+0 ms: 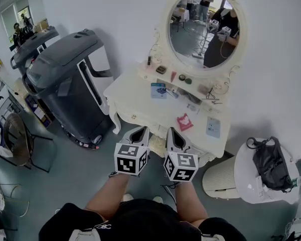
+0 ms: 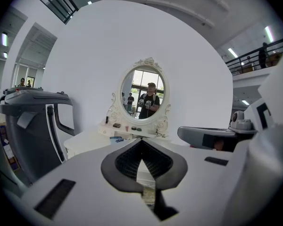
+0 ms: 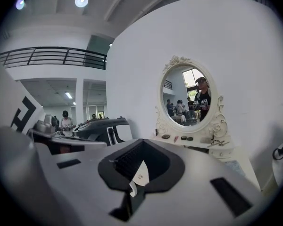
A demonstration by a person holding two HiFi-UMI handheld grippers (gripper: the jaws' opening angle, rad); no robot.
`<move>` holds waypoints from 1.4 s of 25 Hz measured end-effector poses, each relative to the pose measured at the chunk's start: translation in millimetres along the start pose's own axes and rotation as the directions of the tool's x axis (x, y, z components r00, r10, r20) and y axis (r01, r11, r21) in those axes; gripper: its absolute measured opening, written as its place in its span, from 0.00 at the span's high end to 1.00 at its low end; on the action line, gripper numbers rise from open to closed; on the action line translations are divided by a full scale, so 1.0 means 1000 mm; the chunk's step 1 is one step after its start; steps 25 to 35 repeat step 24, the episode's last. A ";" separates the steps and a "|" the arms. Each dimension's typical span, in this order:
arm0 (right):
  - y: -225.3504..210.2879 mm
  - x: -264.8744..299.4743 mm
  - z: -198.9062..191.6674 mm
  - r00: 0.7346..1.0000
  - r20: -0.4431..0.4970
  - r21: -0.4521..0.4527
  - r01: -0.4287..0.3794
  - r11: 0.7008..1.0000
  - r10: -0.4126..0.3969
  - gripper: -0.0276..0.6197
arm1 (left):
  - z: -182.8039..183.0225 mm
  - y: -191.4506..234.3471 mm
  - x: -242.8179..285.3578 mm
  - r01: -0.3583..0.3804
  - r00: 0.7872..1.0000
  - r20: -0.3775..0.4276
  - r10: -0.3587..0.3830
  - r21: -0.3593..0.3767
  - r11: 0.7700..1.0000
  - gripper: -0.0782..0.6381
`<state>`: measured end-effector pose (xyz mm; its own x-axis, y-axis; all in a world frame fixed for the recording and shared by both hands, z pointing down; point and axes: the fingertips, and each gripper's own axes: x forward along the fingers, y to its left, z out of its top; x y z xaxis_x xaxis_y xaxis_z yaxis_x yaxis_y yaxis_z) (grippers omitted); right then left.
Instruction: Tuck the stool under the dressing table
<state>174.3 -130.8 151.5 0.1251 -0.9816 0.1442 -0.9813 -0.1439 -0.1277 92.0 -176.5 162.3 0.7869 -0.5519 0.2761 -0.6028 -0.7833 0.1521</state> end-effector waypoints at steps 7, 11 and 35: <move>-0.002 0.001 0.025 0.998 0.058 0.018 0.002 1.000 -0.003 0.95 | 0.031 -0.002 0.005 0.019 0.999 0.050 -0.020 0.023 1.000 0.88; -0.007 0.001 0.021 0.999 0.048 0.028 0.003 1.000 -0.005 0.95 | 0.036 -0.009 0.006 0.037 0.997 0.073 -0.040 0.037 0.999 0.88; -0.007 -0.009 0.016 0.999 0.040 0.008 0.006 1.000 -0.006 0.95 | 0.025 -0.020 0.006 0.063 0.997 0.051 -0.064 0.018 0.998 0.88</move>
